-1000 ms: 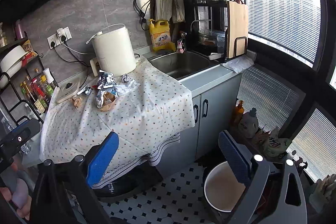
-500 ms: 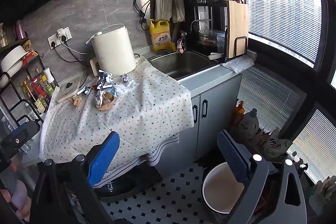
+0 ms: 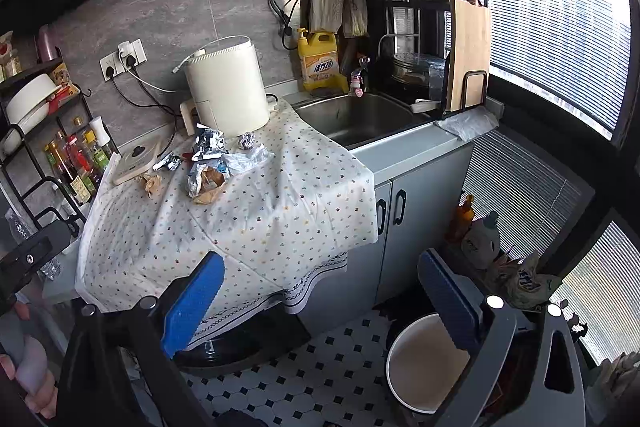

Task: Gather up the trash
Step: 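Move both grippers toward the cluttered cloth-covered counter, then grasp the crumpled brown paper bag with the left gripper while the right grasps white tissue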

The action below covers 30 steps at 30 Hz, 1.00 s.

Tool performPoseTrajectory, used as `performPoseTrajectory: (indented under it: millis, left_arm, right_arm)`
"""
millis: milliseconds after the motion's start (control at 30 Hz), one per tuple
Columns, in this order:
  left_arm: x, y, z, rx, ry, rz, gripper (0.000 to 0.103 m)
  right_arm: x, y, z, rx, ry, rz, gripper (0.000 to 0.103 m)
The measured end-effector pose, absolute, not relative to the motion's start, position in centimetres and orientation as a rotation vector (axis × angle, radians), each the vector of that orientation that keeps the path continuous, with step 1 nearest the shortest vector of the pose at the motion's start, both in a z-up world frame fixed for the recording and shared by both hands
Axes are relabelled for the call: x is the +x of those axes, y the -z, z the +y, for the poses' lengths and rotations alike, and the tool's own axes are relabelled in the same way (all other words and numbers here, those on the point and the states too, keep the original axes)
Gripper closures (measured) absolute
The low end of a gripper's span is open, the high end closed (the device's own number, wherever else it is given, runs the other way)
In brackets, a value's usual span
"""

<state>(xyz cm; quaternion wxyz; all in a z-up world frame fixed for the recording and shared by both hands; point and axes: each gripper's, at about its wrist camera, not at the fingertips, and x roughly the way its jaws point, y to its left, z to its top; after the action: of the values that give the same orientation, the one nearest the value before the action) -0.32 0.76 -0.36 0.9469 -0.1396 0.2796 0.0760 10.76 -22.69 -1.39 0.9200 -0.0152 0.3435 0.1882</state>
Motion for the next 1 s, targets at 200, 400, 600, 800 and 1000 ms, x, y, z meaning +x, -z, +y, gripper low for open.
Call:
performPoseTrajectory:
  millis: [200,400,600,800,1000]
  left_arm:
    - [0.2,1.1,2.8,-0.303,-0.204,0.599,0.006]
    - [1.0,2.1,6.9,-0.35,-0.237,0.604,0.006]
    - [3.5,3.6,12.0,-0.391,-0.278,0.605,0.006]
    - [7.0,5.1,17.8,-0.432,-0.303,0.602,0.013]
    - [10.6,7.1,23.1,-0.472,-0.308,0.624,0.028]
  right_arm:
    - [12.4,2.4,-20.0,-0.054,-0.415,0.719,0.008]
    - [15.0,3.4,-16.2,-0.069,-0.439,0.733,0.008]
    - [18.8,4.5,-10.7,-0.101,-0.484,0.738,0.008]
    - [23.5,6.2,-5.4,-0.071,-0.529,0.781,0.008]
    - [27.0,7.7,-0.1,-0.13,-0.558,0.826,0.008]
